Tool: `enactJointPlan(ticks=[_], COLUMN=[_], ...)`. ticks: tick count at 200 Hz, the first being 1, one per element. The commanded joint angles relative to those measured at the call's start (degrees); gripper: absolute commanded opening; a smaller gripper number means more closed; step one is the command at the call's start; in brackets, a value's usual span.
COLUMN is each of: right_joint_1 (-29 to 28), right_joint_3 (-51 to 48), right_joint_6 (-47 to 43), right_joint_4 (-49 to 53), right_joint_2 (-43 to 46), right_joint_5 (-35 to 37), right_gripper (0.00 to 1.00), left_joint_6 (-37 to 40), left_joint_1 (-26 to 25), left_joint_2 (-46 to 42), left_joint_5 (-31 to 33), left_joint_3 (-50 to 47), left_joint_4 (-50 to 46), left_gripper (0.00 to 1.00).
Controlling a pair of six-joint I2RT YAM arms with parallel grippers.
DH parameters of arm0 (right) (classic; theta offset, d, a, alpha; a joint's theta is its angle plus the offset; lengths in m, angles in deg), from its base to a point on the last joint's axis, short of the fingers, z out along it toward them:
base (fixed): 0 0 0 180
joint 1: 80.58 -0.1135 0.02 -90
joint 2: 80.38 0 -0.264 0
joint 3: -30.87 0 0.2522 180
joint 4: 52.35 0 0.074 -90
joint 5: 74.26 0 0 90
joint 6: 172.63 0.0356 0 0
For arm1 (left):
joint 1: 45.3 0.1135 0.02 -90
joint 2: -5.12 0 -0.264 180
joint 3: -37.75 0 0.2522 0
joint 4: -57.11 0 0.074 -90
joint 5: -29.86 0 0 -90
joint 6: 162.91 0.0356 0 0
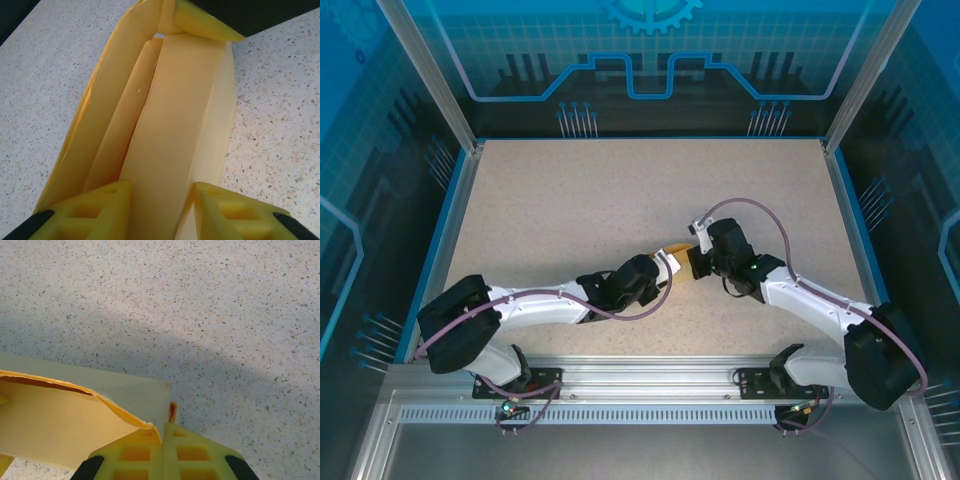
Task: Fold the paper box
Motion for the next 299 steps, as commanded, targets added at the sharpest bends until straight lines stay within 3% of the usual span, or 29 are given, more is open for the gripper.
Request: enactJointPlan(ticks=[1, 108, 262, 299], right_joint_1=[-1.3, -1.3, -3.8, -4.3], right_joint_3=[-2.2, 3.8, -3.0, -4.5], right_joint_6=[1.0, 3.8, 5.4, 5.0], right_joint_4=[6.3, 14.2, 7.5, 6.2], right_joint_2=[0.3, 0.3, 0.5, 1.6], right_joint_5=[-1.8, -3.3, 0.8, 2.3], right_gripper=[0.04, 0.05, 0.05, 0.04], left_joint_6=[-1.2, -1.0, -2.0, -2.1], left_joint_1=[0.5, 0.5, 0.6, 0.6], left_joint_2=[0.3, 1.8, 1.2, 0.4], left_joint_5=[0.3, -0.2, 0.5, 0.0], left_joint_3=[0.9, 1.3, 1.8, 2.1], left_joint_4=[-1.0, -0.9, -1.5, -1.7], left_gripper=[0.36, 0.36, 0.36, 0.42])
